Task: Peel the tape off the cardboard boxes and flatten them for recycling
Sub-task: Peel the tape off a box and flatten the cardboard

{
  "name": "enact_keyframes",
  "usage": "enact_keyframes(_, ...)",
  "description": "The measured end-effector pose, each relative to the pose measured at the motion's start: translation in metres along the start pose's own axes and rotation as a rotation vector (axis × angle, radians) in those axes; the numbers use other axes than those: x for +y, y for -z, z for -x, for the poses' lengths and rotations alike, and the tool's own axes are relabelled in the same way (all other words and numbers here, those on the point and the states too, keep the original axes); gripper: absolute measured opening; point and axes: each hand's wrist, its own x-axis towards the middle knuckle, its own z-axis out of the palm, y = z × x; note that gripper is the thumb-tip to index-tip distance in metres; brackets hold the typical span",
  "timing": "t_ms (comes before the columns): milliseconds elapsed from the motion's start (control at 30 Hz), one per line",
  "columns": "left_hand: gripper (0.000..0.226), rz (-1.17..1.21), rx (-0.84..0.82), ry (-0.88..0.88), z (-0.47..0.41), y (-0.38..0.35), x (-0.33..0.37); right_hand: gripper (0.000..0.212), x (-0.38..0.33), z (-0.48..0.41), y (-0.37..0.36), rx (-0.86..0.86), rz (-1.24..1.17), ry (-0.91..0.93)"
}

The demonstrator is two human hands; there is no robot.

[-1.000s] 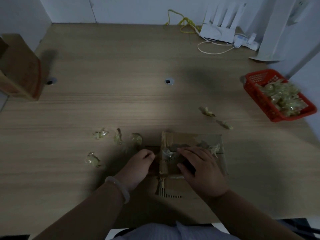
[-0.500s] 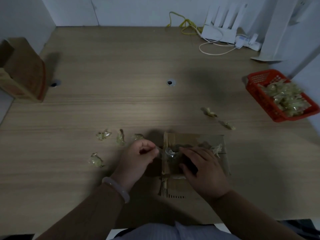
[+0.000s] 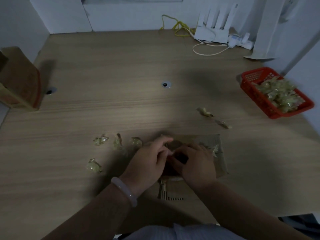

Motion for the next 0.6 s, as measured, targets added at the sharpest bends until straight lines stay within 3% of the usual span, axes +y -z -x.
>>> enact_keyframes(133,0.050,-0.101,-0.050,-0.077,0.001,0.000,0.002,0.021,0.002,-0.002,-0.002,0.031,-0.066,-0.018)
enact_keyframes(267,0.062,0.073,-0.013,-0.031,0.005,-0.011,-0.001,0.016,0.003,-0.005,-0.003,0.031,-0.079,-0.043)
enact_keyframes(367,0.070,0.232,0.142,0.069,0.001,-0.011,-0.004,0.011,0.006,-0.004,-0.002,0.037,-0.105,-0.043)
enact_keyframes(433,0.062,0.101,0.149,0.062,-0.005,-0.006,-0.009,0.013,0.008,-0.003,0.000,0.050,-0.169,-0.065)
enact_keyframes(533,0.067,-0.162,-0.065,0.053,-0.007,-0.007,-0.014,0.019,0.009,-0.003,0.002,0.017,-0.284,-0.122)
enact_keyframes(600,0.064,-0.269,-0.093,0.004,-0.005,-0.011,-0.015,0.014,0.009,-0.004,0.004,0.030,-0.375,-0.203)
